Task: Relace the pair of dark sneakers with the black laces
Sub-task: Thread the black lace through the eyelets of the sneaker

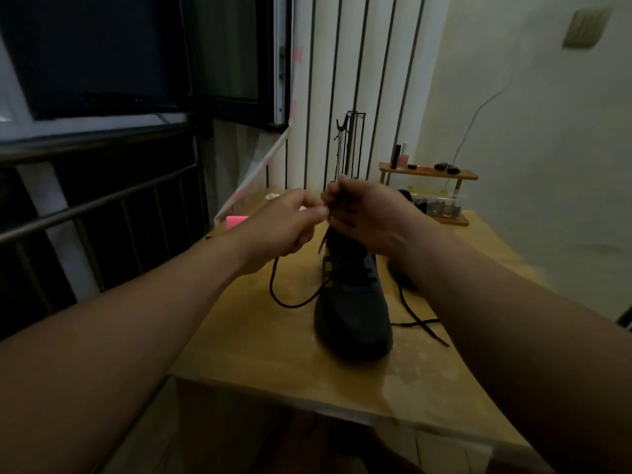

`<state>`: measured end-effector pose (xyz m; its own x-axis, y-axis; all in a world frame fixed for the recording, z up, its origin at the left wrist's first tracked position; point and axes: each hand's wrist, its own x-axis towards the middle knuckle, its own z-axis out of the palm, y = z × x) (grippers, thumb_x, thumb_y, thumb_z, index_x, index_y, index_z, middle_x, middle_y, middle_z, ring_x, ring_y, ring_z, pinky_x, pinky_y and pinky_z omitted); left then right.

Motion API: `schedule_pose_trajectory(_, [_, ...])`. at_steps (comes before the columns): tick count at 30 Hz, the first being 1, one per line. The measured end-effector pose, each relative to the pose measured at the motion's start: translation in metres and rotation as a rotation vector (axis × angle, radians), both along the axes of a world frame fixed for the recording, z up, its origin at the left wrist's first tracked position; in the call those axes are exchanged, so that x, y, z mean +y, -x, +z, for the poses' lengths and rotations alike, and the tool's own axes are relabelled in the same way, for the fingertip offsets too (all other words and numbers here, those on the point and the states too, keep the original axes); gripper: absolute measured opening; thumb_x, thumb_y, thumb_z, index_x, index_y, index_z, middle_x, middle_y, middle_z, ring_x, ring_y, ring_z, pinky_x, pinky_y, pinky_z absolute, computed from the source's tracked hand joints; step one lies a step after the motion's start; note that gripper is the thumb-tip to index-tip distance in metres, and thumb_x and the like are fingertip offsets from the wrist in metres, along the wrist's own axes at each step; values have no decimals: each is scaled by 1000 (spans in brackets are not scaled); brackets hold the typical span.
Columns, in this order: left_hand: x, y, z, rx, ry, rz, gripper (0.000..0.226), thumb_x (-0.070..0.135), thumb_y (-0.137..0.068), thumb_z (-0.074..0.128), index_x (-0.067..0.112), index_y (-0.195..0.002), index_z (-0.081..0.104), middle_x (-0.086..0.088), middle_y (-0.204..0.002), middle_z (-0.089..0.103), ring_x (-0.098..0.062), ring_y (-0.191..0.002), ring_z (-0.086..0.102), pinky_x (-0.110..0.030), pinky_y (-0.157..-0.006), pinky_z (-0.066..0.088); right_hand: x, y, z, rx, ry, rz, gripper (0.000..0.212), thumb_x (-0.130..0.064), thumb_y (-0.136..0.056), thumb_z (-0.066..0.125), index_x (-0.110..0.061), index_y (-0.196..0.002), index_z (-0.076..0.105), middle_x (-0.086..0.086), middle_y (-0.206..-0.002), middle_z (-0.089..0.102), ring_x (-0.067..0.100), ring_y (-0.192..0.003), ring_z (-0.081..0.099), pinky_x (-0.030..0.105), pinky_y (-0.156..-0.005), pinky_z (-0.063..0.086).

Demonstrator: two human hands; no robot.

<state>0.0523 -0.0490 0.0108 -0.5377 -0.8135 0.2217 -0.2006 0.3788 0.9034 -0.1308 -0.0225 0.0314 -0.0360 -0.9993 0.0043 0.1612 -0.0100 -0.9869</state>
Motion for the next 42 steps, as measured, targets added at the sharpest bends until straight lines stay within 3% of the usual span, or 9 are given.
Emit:
schedule_pose_trajectory(9, [-27,-37,-63,-523,172,351,17,24,-103,57,16,-93,69,-5,-91,69,-26,-86,66,-38,-73,55,7,19,-17,249,-66,-197,32,-35,-109,50,-12,-111,73,0,-81,55,15,-73,52,28,-68,48])
schedule_pose_trajectory(13, [-17,-15,-61,-367,269,319,32,26,-105,56,22,-136,61,5,-132,61,-14,-121,58,-34,-100,50,11,10,-28,443,-17,-119,23,-25,-109,51,-14,-114,71,3,-93,67,14,-79,64,27,-69,54])
schedule_pose_trajectory(16, [3,17,-37,20,58,154,32,37,-110,45,27,-139,55,0,-117,67,-13,-99,65,-30,-78,51,12,-1,-31,560,51,-36,17,-24,-105,58,-15,-112,70,6,-96,73,19,-84,72,32,-75,61])
schedule_pose_trajectory(19, [11,27,-31,-37,68,133,31,48,-109,43,24,-120,59,4,-93,64,-10,-74,56,-30,-63,41,13,1,-26,480,78,-66,18,-23,-106,56,-13,-111,71,6,-92,73,18,-79,69,30,-72,59])
schedule_pose_trajectory(23, [4,10,-40,-140,182,221,23,33,-109,51,20,-101,68,-7,-100,68,-23,-92,63,-39,-81,52,19,18,-23,542,65,-131,22,-26,-108,53,-15,-111,72,4,-93,70,14,-79,66,26,-70,55])
schedule_pose_trajectory(27, [7,20,-36,-50,-38,68,22,18,-107,46,18,-119,65,-7,-96,65,-21,-73,57,-39,-70,55,19,9,-30,709,125,-79,12,-22,-105,59,-17,-108,69,4,-95,75,12,-80,74,25,-70,59])
schedule_pose_trajectory(30, [8,27,-31,4,-90,52,26,19,-110,42,8,-121,63,-2,-81,55,-11,-57,43,-24,-50,35,14,4,-31,723,176,-154,7,-23,-104,61,-18,-107,65,3,-92,75,15,-80,75,27,-68,60])
schedule_pose_trajectory(38, [13,29,-82,-105,61,259,22,29,-110,45,16,-100,59,-4,-88,64,-19,-77,56,-37,-68,43,23,33,-42,1201,-19,-18,10,-27,-100,67,-21,-101,75,-6,-98,71,10,-97,66,29,-81,53])
schedule_pose_trajectory(42, [18,44,-104,-210,121,449,23,31,-110,39,19,-95,50,-2,-89,62,-22,-81,58,-37,-62,38,25,32,-45,1141,25,-59,16,-26,-102,64,-17,-100,77,-8,-88,69,1,-81,65,26,-73,55])
